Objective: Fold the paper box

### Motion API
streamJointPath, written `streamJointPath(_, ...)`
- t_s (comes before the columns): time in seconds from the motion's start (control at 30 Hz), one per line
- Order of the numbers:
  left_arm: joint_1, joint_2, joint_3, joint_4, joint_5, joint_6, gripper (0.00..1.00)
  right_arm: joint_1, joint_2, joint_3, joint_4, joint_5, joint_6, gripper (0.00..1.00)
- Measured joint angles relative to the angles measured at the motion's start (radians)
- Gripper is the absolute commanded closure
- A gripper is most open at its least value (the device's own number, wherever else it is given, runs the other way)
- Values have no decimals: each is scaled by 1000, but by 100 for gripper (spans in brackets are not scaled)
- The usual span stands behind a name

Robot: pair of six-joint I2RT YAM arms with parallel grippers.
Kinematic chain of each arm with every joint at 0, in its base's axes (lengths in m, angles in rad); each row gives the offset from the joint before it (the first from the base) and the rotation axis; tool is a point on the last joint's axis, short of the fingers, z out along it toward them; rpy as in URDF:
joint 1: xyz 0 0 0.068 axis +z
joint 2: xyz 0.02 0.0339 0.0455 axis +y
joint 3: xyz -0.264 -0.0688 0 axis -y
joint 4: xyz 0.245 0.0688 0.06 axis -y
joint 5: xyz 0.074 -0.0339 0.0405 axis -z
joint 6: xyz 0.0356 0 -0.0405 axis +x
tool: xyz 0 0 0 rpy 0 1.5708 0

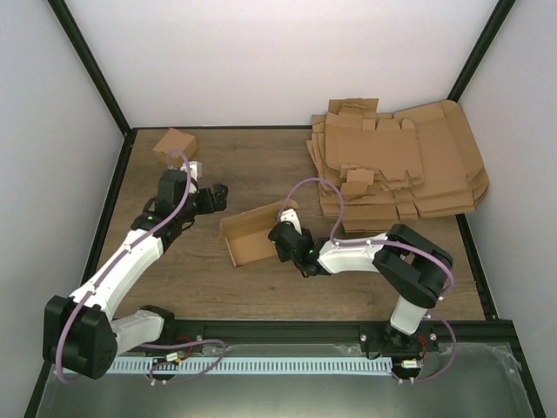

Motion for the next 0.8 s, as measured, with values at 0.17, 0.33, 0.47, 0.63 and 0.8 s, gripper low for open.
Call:
streamJointPath(0.17, 0, 30, 0, 5, 8, 2, 0, -2, -11, -35, 19, -14, 9, 70)
streamJointPath(0.33, 29, 100, 20, -6, 40, 10, 0, -6, -122, -101, 5, -88, -32, 60)
streamJointPath(0.47, 82, 161, 78, -17, 88, 17, 0, -6, -193, -103, -1, -141, -66, 55)
streamJointPath(0.63, 103, 234, 119, 4, 165, 12, 0, -6, -224, -97, -40, -191, -85, 49)
streamJointPath(0.8, 103, 333, 147, 3, 226, 15, 0, -6, -304, -97, -110, -237, -58, 44)
